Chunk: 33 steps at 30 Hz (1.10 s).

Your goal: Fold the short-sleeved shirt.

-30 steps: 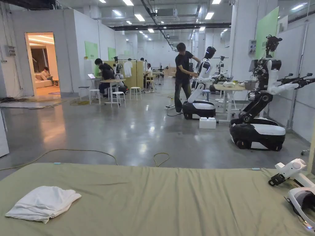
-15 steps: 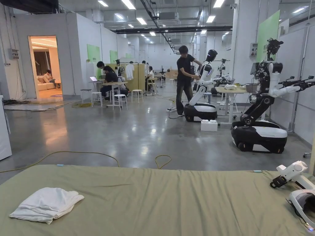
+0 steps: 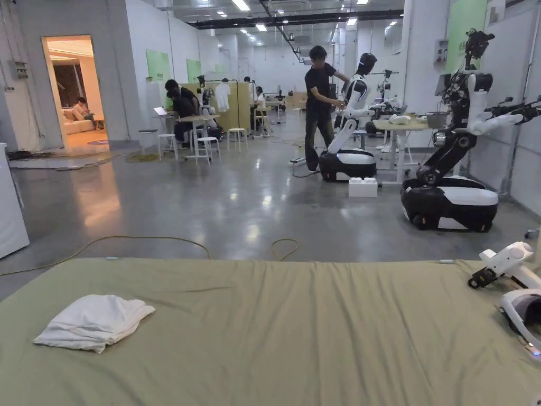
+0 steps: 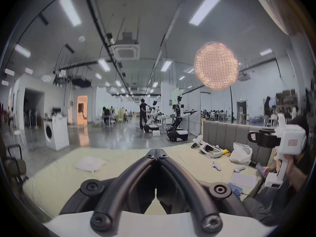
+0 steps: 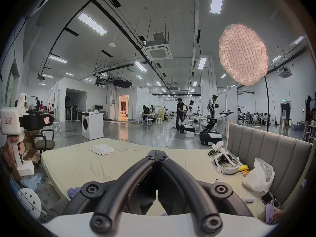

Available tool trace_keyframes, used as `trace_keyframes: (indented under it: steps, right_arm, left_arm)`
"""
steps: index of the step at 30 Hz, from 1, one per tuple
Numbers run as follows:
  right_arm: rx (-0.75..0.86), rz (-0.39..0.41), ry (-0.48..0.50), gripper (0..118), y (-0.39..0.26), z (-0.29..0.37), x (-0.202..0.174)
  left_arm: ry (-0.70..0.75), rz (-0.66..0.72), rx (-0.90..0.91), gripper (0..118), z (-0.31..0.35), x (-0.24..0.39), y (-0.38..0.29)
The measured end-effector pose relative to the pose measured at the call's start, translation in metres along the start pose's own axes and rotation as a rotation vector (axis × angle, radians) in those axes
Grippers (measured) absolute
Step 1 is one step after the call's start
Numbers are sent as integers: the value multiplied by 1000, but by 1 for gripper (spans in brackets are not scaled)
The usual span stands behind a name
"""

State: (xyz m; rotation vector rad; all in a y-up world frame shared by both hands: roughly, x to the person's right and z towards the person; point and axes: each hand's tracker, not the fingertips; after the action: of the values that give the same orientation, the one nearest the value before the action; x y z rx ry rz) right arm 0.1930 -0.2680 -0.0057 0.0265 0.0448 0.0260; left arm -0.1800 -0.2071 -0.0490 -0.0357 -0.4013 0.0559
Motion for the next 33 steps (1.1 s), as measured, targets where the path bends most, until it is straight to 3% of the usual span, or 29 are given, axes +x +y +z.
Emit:
trace_keyframes:
  steps: [1,3,4,5,8,11,14,22,24,25,26,27,28,30,32,33]
  right_arm:
    - [-10,-7,2,0,-1,1,0]
    - [-33,-33,24,0,-4,2,0]
    - [-41,-41,31,0,-7,4,0]
    - [-55,-47,38,0,-10,4,0]
    - [-117,-63,46,0,-21,4,-2]
    - [-179,-91,63,0,-33,6,-2]
    - [-252,-120,98,0,-37,3,0]
    - [-263,-151,93,0,-35,-12,-8]
    - [-261,-139,89,0,-34,-8,-8]
    - [-264,-127,88,0,-33,-7,-10]
    - [-269,-116,88,0,-34,-7,-10]
    - [-272,-112,89,0,-34,-7,-9]
    - [-279,-110,95,0,-35,-8,-9]
    - [-296,-99,105,0,-37,-9,-9]
    - [-306,-70,94,0,-40,-9,-7]
    - [-306,-63,95,0,-40,-8,-8]
  left_arm:
    - [-19,55,-48,18,-4,-14,-1]
    - [-23,145,-125,75,-10,-41,-10]
    - [-10,186,-172,91,-15,-56,-19]
    - [-2,236,-216,96,-21,-72,-30]
    - [1,453,-324,96,-38,-130,-77]
    - [103,674,-437,96,-60,-189,-144]
    - [237,716,-557,96,-78,-221,-202]
    - [111,1080,-694,95,-123,-265,-311]
    - [121,1154,-604,90,-117,-267,-321]
    - [103,1214,-545,85,-112,-270,-321]
    - [89,1287,-529,62,-108,-258,-311]
    - [69,1333,-545,29,-110,-256,-317]
    - [102,1297,-600,12,-118,-246,-322]
    - [162,1180,-679,12,-126,-247,-337]
    - [81,1368,-557,11,-118,-253,-339]
    - [98,1332,-563,11,-117,-250,-334]
